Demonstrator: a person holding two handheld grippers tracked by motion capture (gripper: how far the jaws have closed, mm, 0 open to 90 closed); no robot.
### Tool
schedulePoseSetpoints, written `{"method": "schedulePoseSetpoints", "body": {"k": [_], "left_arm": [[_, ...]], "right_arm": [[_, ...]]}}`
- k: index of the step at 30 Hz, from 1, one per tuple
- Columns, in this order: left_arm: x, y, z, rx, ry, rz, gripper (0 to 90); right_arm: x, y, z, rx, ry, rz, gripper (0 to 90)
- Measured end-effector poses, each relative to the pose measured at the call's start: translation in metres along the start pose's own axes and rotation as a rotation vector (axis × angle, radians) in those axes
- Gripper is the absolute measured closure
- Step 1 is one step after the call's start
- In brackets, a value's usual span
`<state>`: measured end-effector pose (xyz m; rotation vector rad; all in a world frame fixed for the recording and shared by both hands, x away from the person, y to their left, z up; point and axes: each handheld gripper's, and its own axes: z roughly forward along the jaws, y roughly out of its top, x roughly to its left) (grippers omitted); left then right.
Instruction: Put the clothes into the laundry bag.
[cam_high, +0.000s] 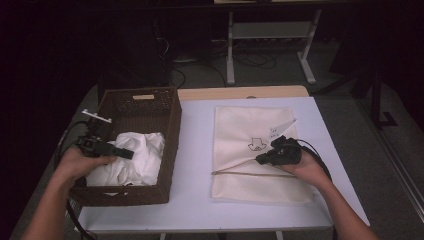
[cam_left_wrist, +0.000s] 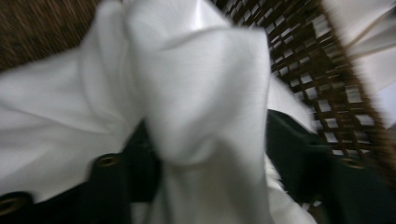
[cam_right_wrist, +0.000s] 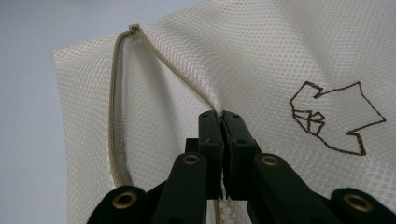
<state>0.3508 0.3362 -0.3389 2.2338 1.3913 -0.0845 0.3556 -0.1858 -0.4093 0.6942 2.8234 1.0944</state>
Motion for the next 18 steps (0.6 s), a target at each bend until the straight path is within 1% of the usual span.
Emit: {"method": "schedulePoseSetpoints", "body": {"k": [1,2,3,4,5,6,7,8,9,10,11,12,13,15,16,17,18], "left_arm": [[-0.001,0.005,0.014,0.054,0.053,0.014,34.6],[-0.001,0.005,0.014,0.054,0.053,0.014,33.5],[-0.001,0.008,0.025,0.1,0.086,0.018,33.5],[0.0,0.008,0.04,0.135,0.104,0.004,30.1],[0.0,0.008,0.04,0.135,0.104,0.004,30.6],[0.0,0.007,0.05,0.151,0.119,0.008,30.6],[0.0,0.006,0.056,0.161,0.136,0.022,34.7],[0.0,0.006,0.058,0.157,0.156,0.029,34.7],[0.001,0.005,0.059,0.154,0.175,0.039,40.5],[0.001,0.004,0.06,0.151,0.181,0.048,46.4],[0.0,0.004,0.059,0.155,0.202,0.069,56.4],[0.0,0.004,0.059,0.155,0.202,0.069,61.7],[0.0,0.004,0.059,0.155,0.201,0.068,61.7],[-0.002,0.006,0.059,0.16,0.205,0.064,72.1],[-0.003,0.006,0.059,0.159,0.205,0.058,74.1],[-0.002,0.006,0.057,0.153,0.195,0.048,76.3],[0.001,0.004,0.052,0.128,0.16,0.026,77.0]], "right_arm": [[0.001,0.0,-0.001,-0.003,-0.003,-0.004,86.8],[0.001,0.0,-0.001,-0.003,-0.003,-0.004,86.8],[0.001,0.0,-0.001,-0.001,-0.003,-0.005,86.7],[0.002,0.0,-0.001,0.005,-0.006,-0.008,86.7],[0.002,0.0,-0.001,0.008,-0.008,-0.009,86.7],[0.002,0.0,-0.001,0.008,-0.008,-0.009,86.7],[0.003,0.0,0.0,0.01,-0.009,-0.011,86.7],[0.003,0.0,0.0,0.01,-0.009,-0.011,86.7],[0.003,0.0,0.0,0.01,-0.009,-0.011,86.7],[0.003,0.001,0.0,0.01,-0.009,-0.009,86.7],[0.003,0.001,0.0,0.011,-0.011,-0.009,86.7],[0.003,0.001,0.0,0.011,-0.011,-0.009,86.7],[0.003,0.001,0.0,0.011,-0.012,-0.013,86.7],[0.004,0.002,-0.001,0.009,-0.017,-0.015,86.7],[0.004,0.002,-0.001,0.006,-0.017,-0.018,86.6],[0.005,0.002,-0.001,0.005,-0.018,-0.02,86.7],[0.005,0.002,-0.001,0.006,-0.019,-0.018,86.6]]}}
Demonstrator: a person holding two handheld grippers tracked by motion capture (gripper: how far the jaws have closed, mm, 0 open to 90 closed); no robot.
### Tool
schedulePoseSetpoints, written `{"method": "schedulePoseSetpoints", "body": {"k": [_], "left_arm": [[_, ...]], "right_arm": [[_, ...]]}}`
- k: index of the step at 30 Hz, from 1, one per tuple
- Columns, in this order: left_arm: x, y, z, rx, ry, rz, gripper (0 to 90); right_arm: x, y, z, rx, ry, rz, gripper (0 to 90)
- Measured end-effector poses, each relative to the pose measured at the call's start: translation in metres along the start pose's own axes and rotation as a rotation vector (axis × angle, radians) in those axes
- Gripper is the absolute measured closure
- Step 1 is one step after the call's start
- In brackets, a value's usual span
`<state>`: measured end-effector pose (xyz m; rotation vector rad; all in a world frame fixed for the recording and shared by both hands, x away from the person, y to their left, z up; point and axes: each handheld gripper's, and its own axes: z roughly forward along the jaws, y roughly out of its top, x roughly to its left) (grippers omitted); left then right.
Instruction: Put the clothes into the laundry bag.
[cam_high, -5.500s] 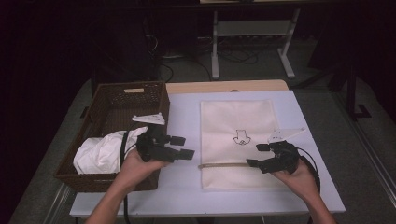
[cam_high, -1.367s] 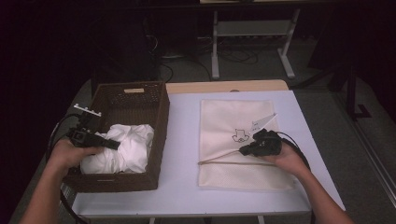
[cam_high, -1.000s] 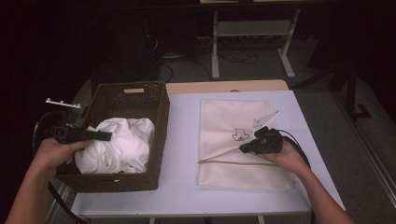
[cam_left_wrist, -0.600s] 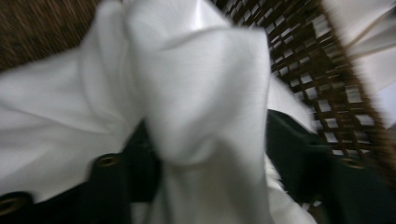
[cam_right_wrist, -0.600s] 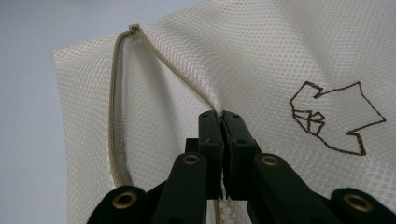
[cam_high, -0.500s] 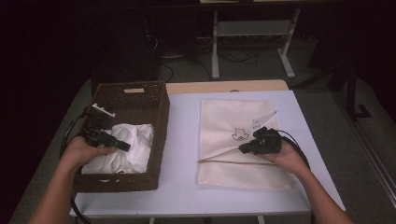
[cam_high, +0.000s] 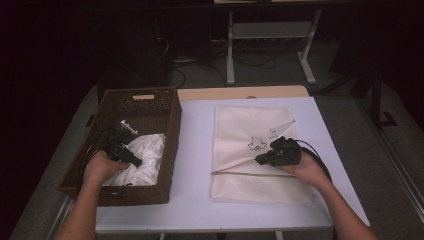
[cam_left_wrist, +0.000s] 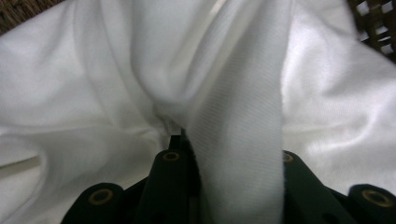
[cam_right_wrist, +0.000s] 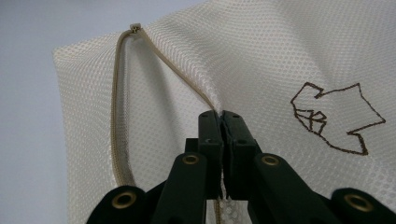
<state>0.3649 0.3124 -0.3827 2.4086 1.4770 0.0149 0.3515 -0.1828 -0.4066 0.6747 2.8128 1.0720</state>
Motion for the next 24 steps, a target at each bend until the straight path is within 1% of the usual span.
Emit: {"method": "schedulePoseSetpoints", "body": {"k": [1,2,4,6,7,9,10,11,12,13,14,15,17,19,21,22,23,24], "left_arm": [[0.0,0.0,0.0,0.0,0.0,0.0,77.3],[0.007,-0.005,-0.008,-0.052,-0.066,-0.039,77.6],[0.013,-0.012,-0.018,-0.107,-0.14,-0.071,77.7],[0.018,-0.019,-0.03,-0.165,-0.195,-0.094,77.9],[0.019,-0.021,-0.034,-0.176,-0.21,-0.098,77.9],[0.022,-0.025,-0.046,-0.212,-0.245,-0.11,78.0],[0.022,-0.026,-0.05,-0.227,-0.252,-0.116,78.1],[0.022,-0.026,-0.05,-0.227,-0.252,-0.116,78.1],[0.023,-0.028,-0.056,-0.243,-0.272,-0.121,78.1],[0.023,-0.029,-0.061,-0.255,-0.281,-0.12,78.1],[0.023,-0.031,-0.069,-0.268,-0.289,-0.113,78.2],[0.023,-0.031,-0.069,-0.268,-0.289,-0.113,78.2],[0.023,-0.033,-0.078,-0.286,-0.296,-0.105,78.2],[0.025,-0.036,-0.085,-0.312,-0.308,-0.108,78.3],[0.026,-0.038,-0.089,-0.326,-0.317,-0.112,78.4],[0.027,-0.039,-0.097,-0.351,-0.323,-0.115,78.4],[0.027,-0.039,-0.097,-0.351,-0.323,-0.115,78.5],[0.027,-0.04,-0.101,-0.363,-0.326,-0.114,78.5]], "right_arm": [[0.0,0.0,0.0,0.0,-0.001,-0.002,86.7],[0.0,0.0,-0.001,-0.003,0.002,-0.002,86.7],[-0.001,0.0,-0.001,-0.009,0.008,0.003,86.8],[-0.002,0.0,-0.001,-0.01,0.017,0.015,87.4],[-0.003,0.0,0.0,-0.013,0.023,0.01,87.8],[-0.005,0.001,0.001,-0.012,0.029,0.008,87.9],[-0.005,0.002,0.001,-0.012,0.031,0.014,87.9],[-0.005,0.002,0.001,-0.012,0.031,0.014,87.9],[-0.005,0.003,0.0,-0.012,0.03,0.015,87.9],[-0.006,0.007,-0.001,-0.016,0.026,0.013,87.9],[-0.006,0.008,-0.002,-0.02,0.025,0.013,87.9],[-0.006,0.008,-0.002,-0.02,0.025,0.013,87.9],[-0.007,0.009,-0.004,-0.026,0.024,0.016,87.9],[-0.009,0.01,-0.004,-0.035,0.024,0.025,87.9],[-0.012,0.009,-0.004,-0.045,0.028,0.04,87.9],[-0.014,0.009,-0.004,-0.049,0.028,0.042,87.9],[-0.014,0.009,-0.004,-0.049,0.028,0.042,87.9],[-0.014,0.009,-0.004,-0.049,0.026,0.049,87.9]]}}
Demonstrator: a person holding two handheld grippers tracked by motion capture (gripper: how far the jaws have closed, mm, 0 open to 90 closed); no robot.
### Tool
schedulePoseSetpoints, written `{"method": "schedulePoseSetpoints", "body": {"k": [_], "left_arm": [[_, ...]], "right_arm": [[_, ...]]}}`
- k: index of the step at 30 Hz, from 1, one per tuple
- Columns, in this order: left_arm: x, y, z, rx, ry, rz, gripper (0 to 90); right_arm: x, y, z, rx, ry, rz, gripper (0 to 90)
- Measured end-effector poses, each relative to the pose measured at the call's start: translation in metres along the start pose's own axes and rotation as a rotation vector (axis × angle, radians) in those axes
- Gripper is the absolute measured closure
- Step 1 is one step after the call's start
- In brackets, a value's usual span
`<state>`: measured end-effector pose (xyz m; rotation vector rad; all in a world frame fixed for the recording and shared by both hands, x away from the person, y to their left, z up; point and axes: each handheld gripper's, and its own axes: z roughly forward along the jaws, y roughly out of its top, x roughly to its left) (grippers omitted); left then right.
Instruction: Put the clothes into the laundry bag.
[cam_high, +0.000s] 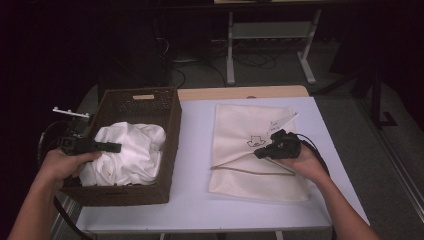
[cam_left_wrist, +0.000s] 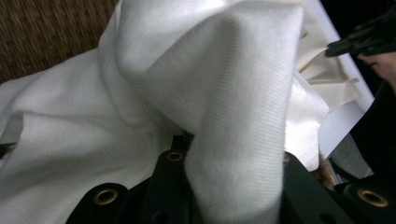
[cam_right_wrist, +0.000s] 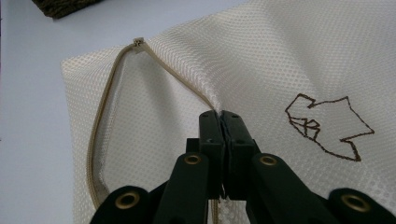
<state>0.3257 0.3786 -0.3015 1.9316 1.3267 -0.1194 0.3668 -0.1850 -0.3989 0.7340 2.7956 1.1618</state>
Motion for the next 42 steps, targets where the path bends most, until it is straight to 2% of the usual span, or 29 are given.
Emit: {"method": "schedulePoseSetpoints", "body": {"k": [3,4,7,8,9,10,11,15,18,21,27,35,42], "left_arm": [[-0.007,0.006,-0.016,-0.045,-0.015,0.008,78.5],[-0.007,0.006,-0.016,-0.045,-0.015,0.008,78.5],[-0.017,0.012,-0.03,-0.086,-0.052,0.024,78.4],[-0.025,0.016,-0.037,-0.104,-0.071,0.039,78.5],[-0.025,0.016,-0.037,-0.104,-0.071,0.039,78.5],[-0.034,0.021,-0.042,-0.118,-0.083,0.059,78.5],[-0.034,0.021,-0.042,-0.118,-0.083,0.059,78.4],[-0.057,0.032,-0.047,-0.133,-0.109,0.114,78.5],[-0.068,0.04,-0.048,-0.154,-0.141,0.129,78.5],[-0.077,0.046,-0.049,-0.153,-0.137,0.147,78.5],[-0.087,0.052,-0.051,-0.152,-0.121,0.159,78.6],[-0.101,0.061,-0.062,-0.174,-0.135,0.187,78.6],[-0.118,0.07,-0.069,-0.183,-0.14,0.223,78.6]], "right_arm": [[-0.002,0.001,-0.001,-0.003,-0.007,0.008,87.9],[-0.003,0.002,-0.001,-0.005,-0.007,0.009,87.9],[-0.004,0.003,-0.003,-0.006,-0.012,0.014,88.0],[-0.006,0.005,-0.004,-0.011,-0.017,0.016,88.0],[-0.006,0.005,-0.004,-0.011,-0.017,0.016,88.0],[-0.007,0.007,-0.005,-0.017,-0.019,0.016,88.0],[-0.007,0.007,-0.005,-0.017,-0.019,0.016,88.0],[-0.009,0.012,-0.01,-0.019,-0.035,0.013,88.0],[-0.009,0.017,-0.015,-0.034,-0.048,0.012,88.0],[-0.01,0.019,-0.02,-0.041,-0.057,0.009,88.0],[-0.012,0.016,-0.021,-0.043,-0.064,0.012,88.0],[-0.013,0.017,-0.022,-0.052,-0.072,0.021,88.0],[-0.015,0.017,-0.018,-0.05,-0.079,0.022,88.0]]}}
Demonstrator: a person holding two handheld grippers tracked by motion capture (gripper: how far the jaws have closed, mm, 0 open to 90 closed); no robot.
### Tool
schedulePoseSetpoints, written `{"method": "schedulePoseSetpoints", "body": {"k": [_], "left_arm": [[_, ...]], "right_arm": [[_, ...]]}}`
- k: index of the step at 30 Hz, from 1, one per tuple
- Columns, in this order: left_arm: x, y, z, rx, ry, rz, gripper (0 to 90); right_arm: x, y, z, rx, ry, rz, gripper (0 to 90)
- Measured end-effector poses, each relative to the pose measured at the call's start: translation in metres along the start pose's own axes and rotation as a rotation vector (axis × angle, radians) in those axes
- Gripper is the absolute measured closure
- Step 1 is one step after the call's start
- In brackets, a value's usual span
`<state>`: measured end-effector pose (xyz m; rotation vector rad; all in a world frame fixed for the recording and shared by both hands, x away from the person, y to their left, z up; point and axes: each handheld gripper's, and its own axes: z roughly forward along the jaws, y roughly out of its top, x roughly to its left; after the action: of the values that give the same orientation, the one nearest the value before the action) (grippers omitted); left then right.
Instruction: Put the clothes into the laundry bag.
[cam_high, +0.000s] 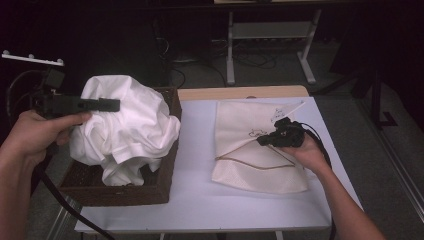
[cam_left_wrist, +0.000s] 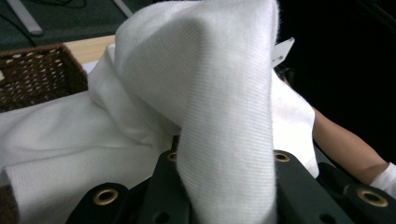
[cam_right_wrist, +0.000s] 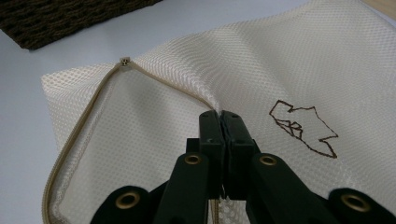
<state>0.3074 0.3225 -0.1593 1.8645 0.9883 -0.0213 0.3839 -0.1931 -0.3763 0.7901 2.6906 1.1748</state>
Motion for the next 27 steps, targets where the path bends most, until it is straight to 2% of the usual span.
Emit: {"method": "schedulePoseSetpoints", "body": {"k": [6,11,17,20,27], "left_arm": [[-0.015,0.014,0.011,0.003,-0.032,0.032,78.6],[-0.036,0.033,0.026,0.001,-0.092,0.083,78.6],[-0.071,0.06,0.052,0.026,-0.151,0.16,78.6],[-0.091,0.074,0.064,0.024,-0.194,0.199,78.6],[-0.132,0.1,0.087,0.028,-0.261,0.27,78.7]], "right_arm": [[-0.001,0.001,0.003,0.006,-0.002,0.001,88.0],[-0.003,0.0,0.003,0.004,-0.004,0.002,87.9],[-0.003,-0.002,0.0,-0.004,-0.01,0.008,87.9],[-0.004,-0.004,-0.002,-0.008,-0.012,0.012,87.9],[-0.007,-0.011,-0.009,-0.026,-0.014,0.027,87.9]]}}
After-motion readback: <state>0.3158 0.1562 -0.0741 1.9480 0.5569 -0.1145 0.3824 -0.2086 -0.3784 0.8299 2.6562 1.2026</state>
